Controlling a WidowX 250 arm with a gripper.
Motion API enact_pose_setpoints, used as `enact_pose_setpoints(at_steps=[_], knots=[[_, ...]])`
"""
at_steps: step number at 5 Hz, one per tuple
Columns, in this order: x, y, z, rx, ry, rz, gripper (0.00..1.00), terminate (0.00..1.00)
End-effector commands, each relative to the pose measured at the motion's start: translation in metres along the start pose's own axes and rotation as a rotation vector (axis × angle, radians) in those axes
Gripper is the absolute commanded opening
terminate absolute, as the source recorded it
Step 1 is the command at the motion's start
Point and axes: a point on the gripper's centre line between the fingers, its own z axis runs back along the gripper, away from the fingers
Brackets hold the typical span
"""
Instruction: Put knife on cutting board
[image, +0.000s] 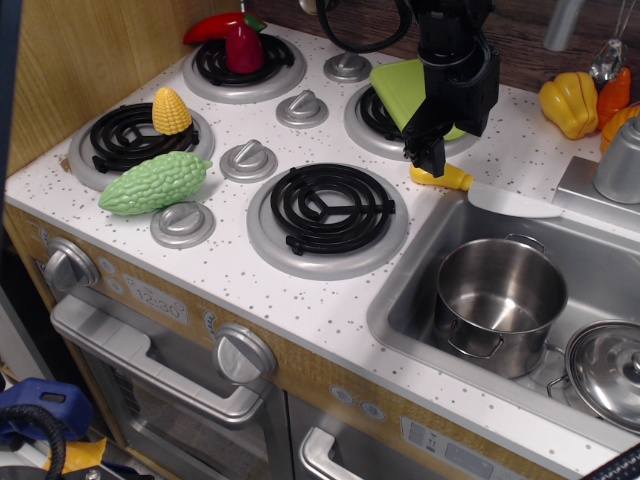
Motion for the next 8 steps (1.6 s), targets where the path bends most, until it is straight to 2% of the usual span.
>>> enact_pose_setpoints(at_steps=[1, 5, 6, 8], knots=[[0.000, 0.000, 0.000, 0.000, 0.000, 0.000, 1.00, 0.00], [-0.012, 0.002, -0.013, -0.003, -0.051, -0.026, 1.00, 0.00], [-0.013, 0.002, -0.014, -0.022, -0.062, -0.034, 0.00, 0.00], [-0.008, 0.005, 0.011, -0.042, -0.006, -0.025, 0.00, 0.00]])
